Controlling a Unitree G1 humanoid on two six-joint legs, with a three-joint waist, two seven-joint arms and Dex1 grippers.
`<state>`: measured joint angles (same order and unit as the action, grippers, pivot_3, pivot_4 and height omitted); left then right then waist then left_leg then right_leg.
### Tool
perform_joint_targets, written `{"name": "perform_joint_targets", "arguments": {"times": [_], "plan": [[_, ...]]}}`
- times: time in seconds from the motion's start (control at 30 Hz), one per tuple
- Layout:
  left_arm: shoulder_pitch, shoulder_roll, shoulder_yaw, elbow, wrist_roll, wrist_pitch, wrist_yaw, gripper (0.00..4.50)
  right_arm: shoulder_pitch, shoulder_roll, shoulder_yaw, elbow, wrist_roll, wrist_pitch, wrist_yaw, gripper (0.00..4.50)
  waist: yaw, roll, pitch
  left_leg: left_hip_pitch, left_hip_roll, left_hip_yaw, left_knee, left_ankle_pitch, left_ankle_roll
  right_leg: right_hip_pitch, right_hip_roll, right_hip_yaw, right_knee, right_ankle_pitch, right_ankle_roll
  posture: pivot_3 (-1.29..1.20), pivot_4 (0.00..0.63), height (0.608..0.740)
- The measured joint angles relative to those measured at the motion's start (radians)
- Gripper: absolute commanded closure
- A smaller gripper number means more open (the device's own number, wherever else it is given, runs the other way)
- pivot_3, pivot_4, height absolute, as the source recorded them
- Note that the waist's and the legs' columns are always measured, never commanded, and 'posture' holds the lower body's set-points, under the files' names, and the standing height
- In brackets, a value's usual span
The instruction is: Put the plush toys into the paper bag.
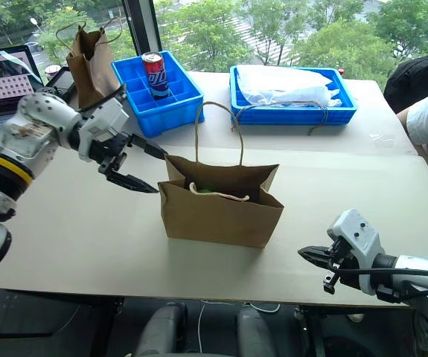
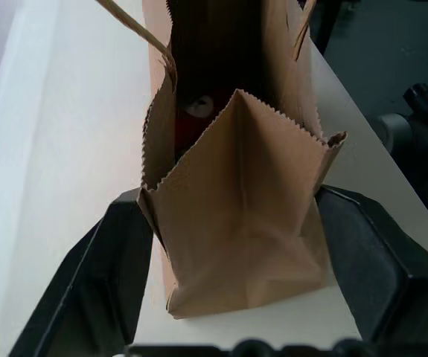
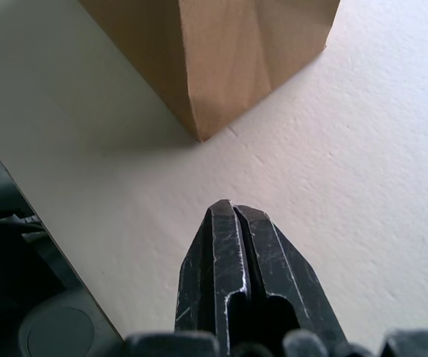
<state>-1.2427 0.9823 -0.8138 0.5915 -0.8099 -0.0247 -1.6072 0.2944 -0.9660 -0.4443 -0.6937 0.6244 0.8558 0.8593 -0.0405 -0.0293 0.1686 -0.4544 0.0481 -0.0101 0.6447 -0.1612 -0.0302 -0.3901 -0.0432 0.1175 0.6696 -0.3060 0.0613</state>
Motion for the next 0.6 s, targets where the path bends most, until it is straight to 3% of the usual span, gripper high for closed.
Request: {"name": "perform_joint_targets", "arguments": {"times": [0.13,0.33,0.5,0.6], "plan": [[0.036,0.081,0.097,-0.053,-0.038,0.076,0.0,0.03,-0.004,-0.005,-0.003,0.038,-0.013,-0.024,0.024,4.5,0.001,0.0,0.0,0.001,0.0,0.0,0.0,0.0,0.0,0.001,0.0,0.0,0.001,-0.001,0.001,0.0,0.15,0.704],[0.235,0.072,0.41,0.002,-0.05,0.226,0.024,0.03,-0.061,0.075,-0.051,0.105,-0.001,-0.101,0.029,4.5,-0.001,0.0,0.0,0.003,0.0,0.001,0.0,0.001,0.001,0.001,0.0,0.0,0.003,-0.001,0.001,0.0,0.15,0.704],[0.726,0.115,0.608,-0.27,-0.011,0.36,0.263,0.03,-0.1,0.167,-0.079,0.167,-0.035,-0.215,-0.023,4.5,-0.005,0.0,0.0,0.005,0.002,0.002,-0.001,0.0,0.001,0.001,-0.001,0.0,0.006,-0.001,-0.002,0.0,0.15,0.704],[0.865,0.059,0.695,-0.394,0.036,0.376,0.428,0.03,-0.123,0.193,-0.067,0.185,-0.057,-0.253,-0.047,4.5,0.013,-0.002,0.001,0.005,0.002,0.003,0.001,0.002,0.002,0.001,-0.001,-0.002,0.009,-0.001,-0.002,0.0,0.15,0.704]]}}
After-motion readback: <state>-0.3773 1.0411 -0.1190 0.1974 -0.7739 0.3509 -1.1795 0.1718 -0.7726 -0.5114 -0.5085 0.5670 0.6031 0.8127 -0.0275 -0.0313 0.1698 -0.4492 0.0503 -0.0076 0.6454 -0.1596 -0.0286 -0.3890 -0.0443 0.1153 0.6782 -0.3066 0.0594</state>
